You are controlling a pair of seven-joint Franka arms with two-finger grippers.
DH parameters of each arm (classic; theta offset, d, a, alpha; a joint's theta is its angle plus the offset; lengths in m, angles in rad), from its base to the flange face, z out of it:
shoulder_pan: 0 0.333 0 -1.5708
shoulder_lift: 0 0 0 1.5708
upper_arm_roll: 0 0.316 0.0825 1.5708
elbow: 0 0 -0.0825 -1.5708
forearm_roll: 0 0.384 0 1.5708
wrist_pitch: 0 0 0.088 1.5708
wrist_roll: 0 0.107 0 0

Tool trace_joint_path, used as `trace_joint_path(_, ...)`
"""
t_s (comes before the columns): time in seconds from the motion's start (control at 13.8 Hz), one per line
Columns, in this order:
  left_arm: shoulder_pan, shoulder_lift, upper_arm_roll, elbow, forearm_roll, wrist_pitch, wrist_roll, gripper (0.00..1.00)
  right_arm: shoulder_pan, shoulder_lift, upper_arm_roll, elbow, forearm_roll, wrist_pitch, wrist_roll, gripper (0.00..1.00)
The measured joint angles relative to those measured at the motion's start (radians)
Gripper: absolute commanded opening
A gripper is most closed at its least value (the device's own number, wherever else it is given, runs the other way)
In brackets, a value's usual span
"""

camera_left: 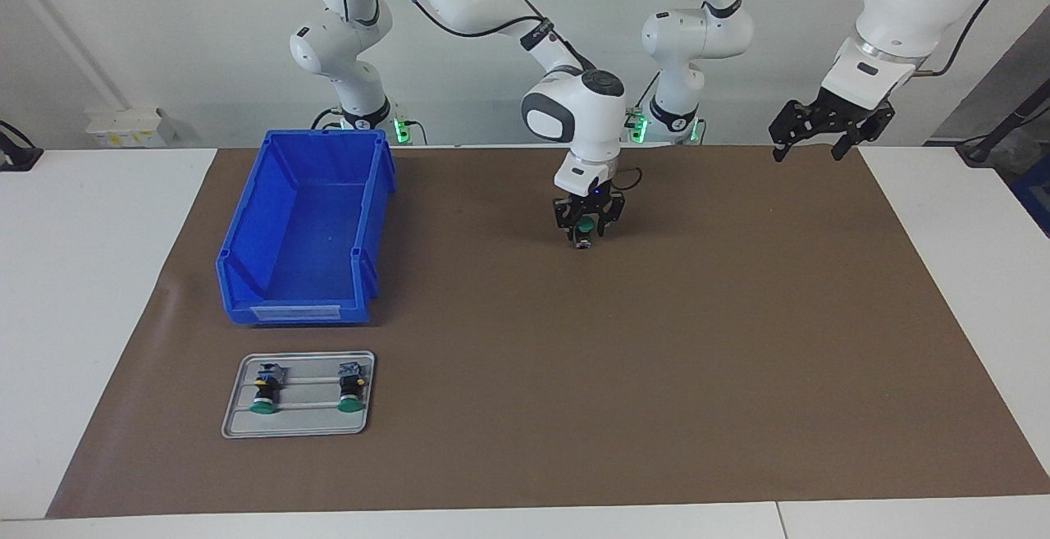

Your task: Place and press button with both arms

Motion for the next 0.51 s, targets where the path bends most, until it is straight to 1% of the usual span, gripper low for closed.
trace_joint_path(0.22,-0.079,0.011,0.104,0.005,0.0,0.014,0.0,1.0,0.0,0.0,0.0,0.001,0.0,0.0,0.0,0.0)
trace_joint_path(0.36,-0.088,0.013,0.116,0.008,0.0,0.028,0.0,1.0,0.0,-0.002,0.0,0.005,0.0,0.0,0.0,0.0)
trace_joint_path(0.51,-0.093,0.012,0.115,0.013,0.0,0.037,0.0,1.0,-0.004,-0.027,-0.006,0.012,0.0,-0.013,0.0,0.0)
